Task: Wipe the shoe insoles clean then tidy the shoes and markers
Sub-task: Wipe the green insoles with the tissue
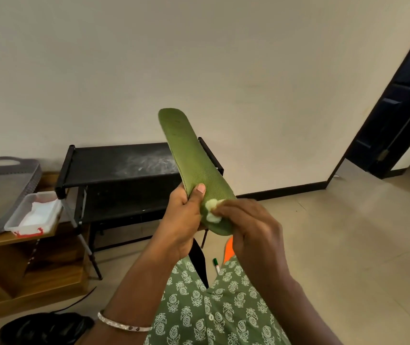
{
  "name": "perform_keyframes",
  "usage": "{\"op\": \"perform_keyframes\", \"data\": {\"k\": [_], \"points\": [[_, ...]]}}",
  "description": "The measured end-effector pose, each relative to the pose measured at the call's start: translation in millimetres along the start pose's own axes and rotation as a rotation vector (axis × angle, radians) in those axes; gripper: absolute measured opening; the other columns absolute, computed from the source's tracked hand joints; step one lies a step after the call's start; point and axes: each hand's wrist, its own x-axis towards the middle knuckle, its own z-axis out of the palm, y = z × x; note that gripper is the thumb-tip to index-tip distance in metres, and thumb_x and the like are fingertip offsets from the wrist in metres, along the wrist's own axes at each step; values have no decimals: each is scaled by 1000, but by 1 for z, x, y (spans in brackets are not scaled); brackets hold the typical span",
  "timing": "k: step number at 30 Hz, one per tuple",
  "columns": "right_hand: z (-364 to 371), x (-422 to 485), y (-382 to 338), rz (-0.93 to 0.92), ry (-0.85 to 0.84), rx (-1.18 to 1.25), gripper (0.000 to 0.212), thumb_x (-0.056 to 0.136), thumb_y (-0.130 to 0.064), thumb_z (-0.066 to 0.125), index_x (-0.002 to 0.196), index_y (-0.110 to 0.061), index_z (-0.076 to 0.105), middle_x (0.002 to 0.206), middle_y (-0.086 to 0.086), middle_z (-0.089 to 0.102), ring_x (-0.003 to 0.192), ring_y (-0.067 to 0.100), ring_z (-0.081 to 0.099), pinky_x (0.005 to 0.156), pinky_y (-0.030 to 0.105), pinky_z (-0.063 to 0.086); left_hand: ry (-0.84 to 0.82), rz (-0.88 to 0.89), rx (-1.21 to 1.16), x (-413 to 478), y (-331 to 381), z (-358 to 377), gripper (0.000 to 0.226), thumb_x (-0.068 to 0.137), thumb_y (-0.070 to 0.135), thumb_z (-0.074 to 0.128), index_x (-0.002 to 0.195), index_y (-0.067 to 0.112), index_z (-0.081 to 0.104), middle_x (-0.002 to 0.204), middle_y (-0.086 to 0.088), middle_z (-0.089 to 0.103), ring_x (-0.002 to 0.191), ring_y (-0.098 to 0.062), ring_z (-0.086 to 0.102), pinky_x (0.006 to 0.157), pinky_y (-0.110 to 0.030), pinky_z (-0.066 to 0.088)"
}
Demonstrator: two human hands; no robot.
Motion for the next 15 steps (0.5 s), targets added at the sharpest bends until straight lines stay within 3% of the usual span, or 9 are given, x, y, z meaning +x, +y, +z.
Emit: {"op": "perform_keyframes", "data": {"k": [3, 5, 9, 13, 15], "points": [[2, 18, 24, 100, 16, 7, 30, 78, 9, 57, 92, -7, 78, 97, 4, 74, 88, 16, 67, 80, 26, 55, -36, 22, 33, -1, -1, 3, 22, 106, 24, 45, 122, 19, 59, 102, -3, 75, 86, -16, 73, 59, -29, 57], [5, 21, 28, 116, -15, 33, 38, 72, 19, 63, 92, -8, 78, 96, 1, 74, 89, 14, 67, 81, 23, 54, -37, 43, 49, -1, -1, 2, 20, 106, 23, 44, 119, 21, 60, 99, 0, 76, 84, -14, 73, 59, -28, 57], [4, 3, 13, 84, -25, 38, 33, 74, 15, 68, 94, -9, 78, 99, 1, 74, 93, 12, 67, 87, 12, 49, -19, 47, 68, -1, 0, -3, 19, 106, 21, 44, 117, 20, 60, 95, 0, 75, 79, -11, 73, 58, -26, 57], [-2, -16, 7, 49, -26, 74, 21, 84, -4, 61, 94, -11, 79, 100, -2, 74, 95, 8, 67, 88, 14, 51, 9, 19, 69, 1, -2, -3, 21, 107, 22, 43, 121, 18, 57, 106, -5, 73, 86, -16, 73, 57, -25, 57], [-2, -13, 15, 60, -24, 61, 22, 81, 2, 66, 94, -11, 79, 100, -1, 74, 94, 9, 68, 87, 15, 52, -8, 29, 76, 2, -4, 0, 23, 107, 21, 43, 125, 16, 57, 108, -8, 73, 89, -19, 73, 60, -28, 59]]}}
